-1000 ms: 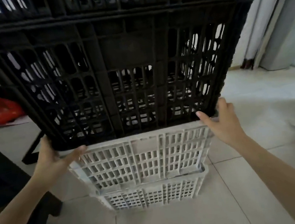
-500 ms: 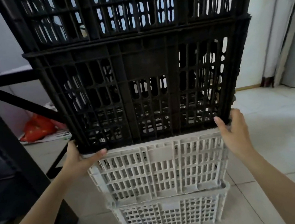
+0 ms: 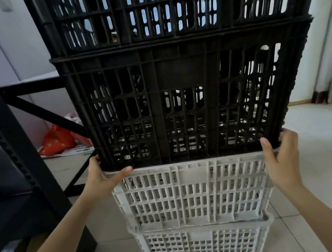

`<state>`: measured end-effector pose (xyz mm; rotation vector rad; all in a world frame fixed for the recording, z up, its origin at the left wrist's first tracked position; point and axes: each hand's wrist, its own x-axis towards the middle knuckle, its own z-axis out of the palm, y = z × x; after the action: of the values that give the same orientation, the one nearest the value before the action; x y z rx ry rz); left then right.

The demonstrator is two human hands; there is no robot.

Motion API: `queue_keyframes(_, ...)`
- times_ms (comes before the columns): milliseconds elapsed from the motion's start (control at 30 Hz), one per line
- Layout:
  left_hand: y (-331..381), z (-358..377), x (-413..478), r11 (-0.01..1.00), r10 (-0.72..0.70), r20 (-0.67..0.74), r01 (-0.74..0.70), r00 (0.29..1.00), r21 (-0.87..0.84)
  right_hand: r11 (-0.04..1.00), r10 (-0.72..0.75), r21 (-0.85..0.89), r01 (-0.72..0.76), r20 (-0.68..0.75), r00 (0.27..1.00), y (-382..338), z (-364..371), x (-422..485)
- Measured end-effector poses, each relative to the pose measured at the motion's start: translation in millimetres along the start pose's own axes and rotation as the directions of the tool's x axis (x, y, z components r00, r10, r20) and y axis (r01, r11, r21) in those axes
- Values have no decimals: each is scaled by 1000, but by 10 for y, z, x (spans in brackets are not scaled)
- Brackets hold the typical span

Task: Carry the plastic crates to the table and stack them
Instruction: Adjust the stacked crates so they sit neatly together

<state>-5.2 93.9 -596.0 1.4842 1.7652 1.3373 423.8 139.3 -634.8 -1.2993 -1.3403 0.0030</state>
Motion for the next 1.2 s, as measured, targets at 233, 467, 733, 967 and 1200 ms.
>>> queue_keyframes(233, -13, 12, -47, 1000, -9, 0, 9, 1000, -8, 997, -37, -72, 37, 6, 999, -83, -74, -17)
queue_keyframes(467, -133, 82, -53, 991, 21, -25, -24, 999, -133, 982, 129, 107, -158, 240, 962, 95, -326, -236)
queue_keyframes(733, -961, 598, -307, 984, -151, 5, 150, 989, -91, 834, 520, -153, -531, 542, 660, 511, -133, -645)
queue_keyframes(967, -1288, 713, -128, 968, -203, -118, 218, 972, 124, 874, 451, -136, -466, 583, 676, 662, -51, -719)
queue_keyframes(1200, -1220, 719, -157, 986, -126, -138, 140, 982, 96, 907, 401, -145, -395, 584, 705, 674, -67, -666)
